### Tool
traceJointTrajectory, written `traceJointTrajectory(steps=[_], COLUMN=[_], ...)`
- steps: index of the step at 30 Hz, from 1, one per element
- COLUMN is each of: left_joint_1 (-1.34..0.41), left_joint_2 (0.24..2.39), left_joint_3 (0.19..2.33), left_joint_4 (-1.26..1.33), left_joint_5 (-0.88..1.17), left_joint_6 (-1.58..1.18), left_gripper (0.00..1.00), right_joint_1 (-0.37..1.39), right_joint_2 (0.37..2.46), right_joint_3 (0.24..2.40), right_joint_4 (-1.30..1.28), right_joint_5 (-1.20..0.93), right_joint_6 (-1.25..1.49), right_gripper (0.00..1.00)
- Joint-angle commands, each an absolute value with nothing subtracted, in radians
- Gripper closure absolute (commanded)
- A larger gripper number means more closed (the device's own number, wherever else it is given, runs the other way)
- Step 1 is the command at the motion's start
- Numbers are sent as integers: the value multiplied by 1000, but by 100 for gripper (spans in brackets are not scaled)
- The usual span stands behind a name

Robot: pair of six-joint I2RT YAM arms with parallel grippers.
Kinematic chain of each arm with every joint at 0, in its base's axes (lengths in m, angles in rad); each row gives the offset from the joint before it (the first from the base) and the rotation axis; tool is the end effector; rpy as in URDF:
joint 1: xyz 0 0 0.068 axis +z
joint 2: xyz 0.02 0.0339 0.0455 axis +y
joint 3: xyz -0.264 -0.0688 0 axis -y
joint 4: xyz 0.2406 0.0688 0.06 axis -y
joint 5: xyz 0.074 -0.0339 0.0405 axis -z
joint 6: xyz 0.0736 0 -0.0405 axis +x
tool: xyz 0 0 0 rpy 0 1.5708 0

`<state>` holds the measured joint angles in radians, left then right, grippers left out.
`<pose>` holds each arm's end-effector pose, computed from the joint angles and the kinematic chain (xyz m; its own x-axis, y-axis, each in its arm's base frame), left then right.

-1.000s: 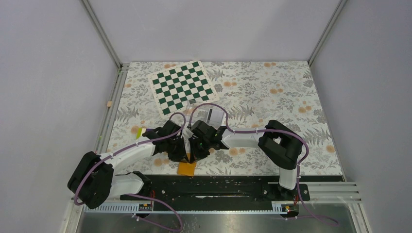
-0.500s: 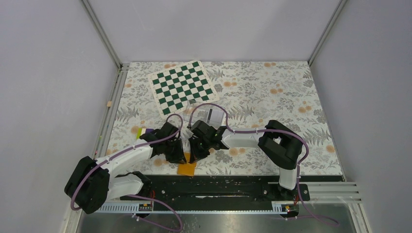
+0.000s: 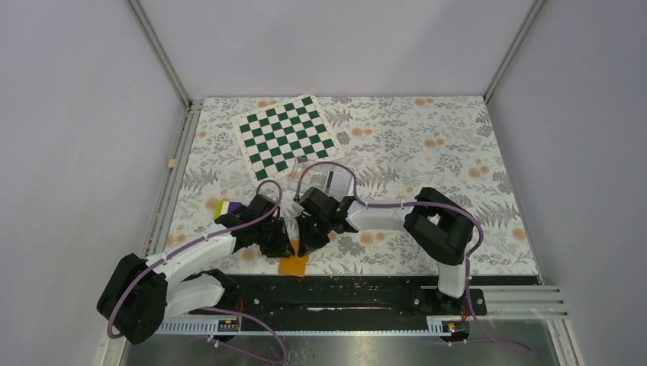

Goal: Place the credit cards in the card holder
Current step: Close the card holder at the center of the board.

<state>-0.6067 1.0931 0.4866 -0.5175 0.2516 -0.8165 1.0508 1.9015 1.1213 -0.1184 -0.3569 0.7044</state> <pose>0.1483 -0.1253 0.1291 -0.9742 -0.1830 -0.1323 -0.1013 0.8776 -0.4686 0.1804 0.3668 0.1247 -0.8928 -0.3382 -0.2975 -0.4502 0.6506 0.6116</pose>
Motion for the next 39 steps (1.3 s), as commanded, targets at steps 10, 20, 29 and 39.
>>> traceJointTrajectory(steps=[10, 20, 29, 39], left_joint_1=[-568, -565, -567, -567], left_joint_2=[1009, 1078, 1097, 1104], left_joint_3=[454, 443, 458, 448], left_joint_4=[-450, -422, -452, -433], left_joint_5=[277, 326, 301, 328], left_joint_6=[-865, -843, -819, -813], left_gripper=[75, 87, 100, 100], right_joint_1=[1057, 1057, 1057, 1057], right_joint_2=[1969, 1969, 1966, 1912], right_joint_3=[1121, 1124, 1126, 1094], right_joint_4=[-189, -193, -193, -108], right_joint_5=[-329, -331, -334, -367], right_joint_6=[670, 672, 670, 673], right_gripper=[100, 100, 100, 98])
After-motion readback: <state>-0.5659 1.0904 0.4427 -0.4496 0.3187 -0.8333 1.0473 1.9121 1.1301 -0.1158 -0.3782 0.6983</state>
